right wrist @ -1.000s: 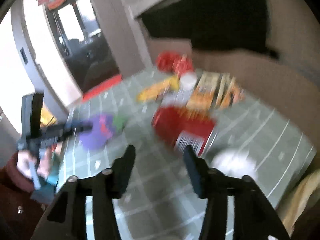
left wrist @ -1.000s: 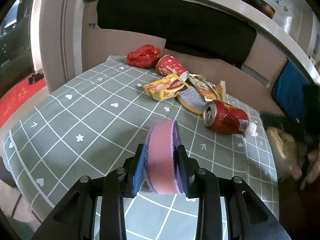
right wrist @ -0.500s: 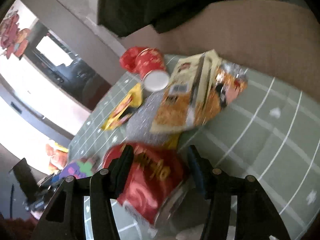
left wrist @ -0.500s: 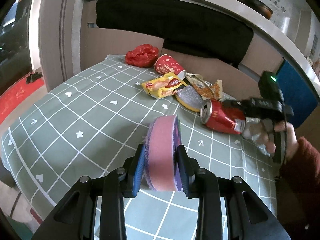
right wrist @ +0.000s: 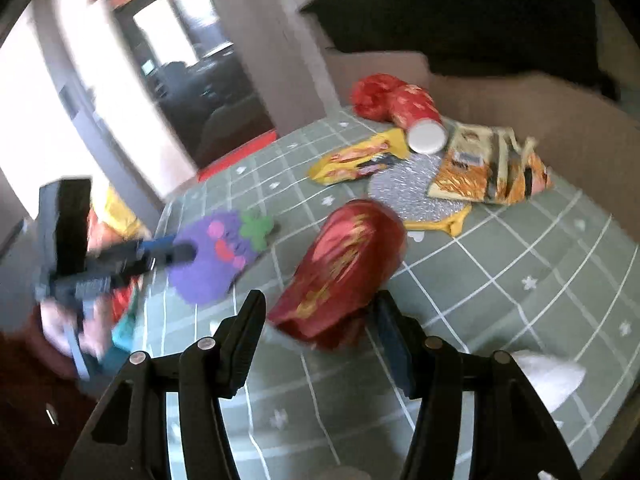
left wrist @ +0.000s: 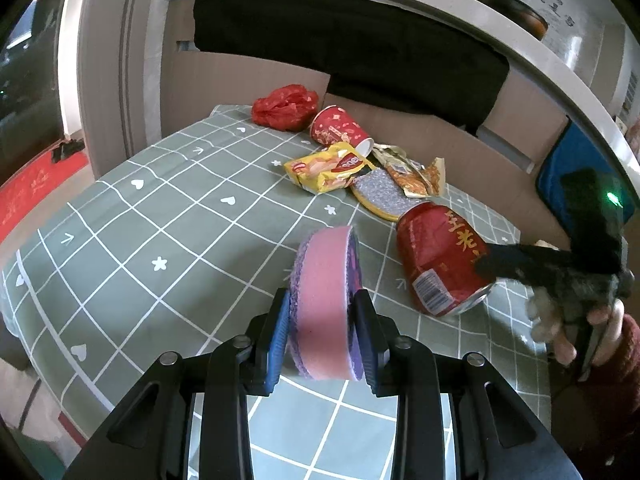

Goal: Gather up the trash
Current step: 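Close the right gripper on the red can and lift it while the left holds the sponge, then carry the sponge and red can over the trash bin and open both grippers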

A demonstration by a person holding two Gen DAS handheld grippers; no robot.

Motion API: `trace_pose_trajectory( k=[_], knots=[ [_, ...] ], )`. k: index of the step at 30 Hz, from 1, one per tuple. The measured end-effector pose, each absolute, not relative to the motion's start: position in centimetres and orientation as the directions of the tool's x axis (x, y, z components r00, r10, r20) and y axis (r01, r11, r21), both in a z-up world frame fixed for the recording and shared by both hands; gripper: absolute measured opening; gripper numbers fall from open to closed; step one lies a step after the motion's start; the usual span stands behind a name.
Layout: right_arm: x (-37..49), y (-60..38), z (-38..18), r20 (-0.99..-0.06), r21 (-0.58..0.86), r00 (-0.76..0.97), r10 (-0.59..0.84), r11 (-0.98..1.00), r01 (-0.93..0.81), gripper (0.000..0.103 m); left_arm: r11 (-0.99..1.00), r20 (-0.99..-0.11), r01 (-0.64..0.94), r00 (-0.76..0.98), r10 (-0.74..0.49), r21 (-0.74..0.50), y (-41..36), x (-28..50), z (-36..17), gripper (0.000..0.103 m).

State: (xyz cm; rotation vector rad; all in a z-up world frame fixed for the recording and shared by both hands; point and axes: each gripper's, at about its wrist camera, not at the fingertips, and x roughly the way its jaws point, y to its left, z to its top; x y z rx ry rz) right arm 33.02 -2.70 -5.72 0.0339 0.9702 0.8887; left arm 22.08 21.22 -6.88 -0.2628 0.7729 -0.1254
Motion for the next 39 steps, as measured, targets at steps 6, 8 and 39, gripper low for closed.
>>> trace_pose_trajectory(
  k=[6, 8, 39],
  knots=[
    [36.7, -0.4, -8.9, -0.729, 0.508, 0.155, 0.667, 0.678, -0.531, 0.056, 0.960, -0.675, 0.013, 0.709, -0.205, -0.278, 21.4, 22.0, -7.0, 0.034],
    [36.4, 0.0, -8.9, -0.716, 0.513, 0.162, 0.679, 0.670, -0.536, 0.048, 0.959, -0.677, 0.008, 0.707, -0.206, -0.283, 21.4, 22.1, -7.0, 0.034],
    [25.0, -4.8, -6.7, -0.800, 0.057, 0.431, 0.417, 0.768, -0.638, 0.051, 0.972, -0.702, 0.072, 0.680, -0.212, -0.224, 15.3, 24.3, -7.4, 0.031]
  ],
)
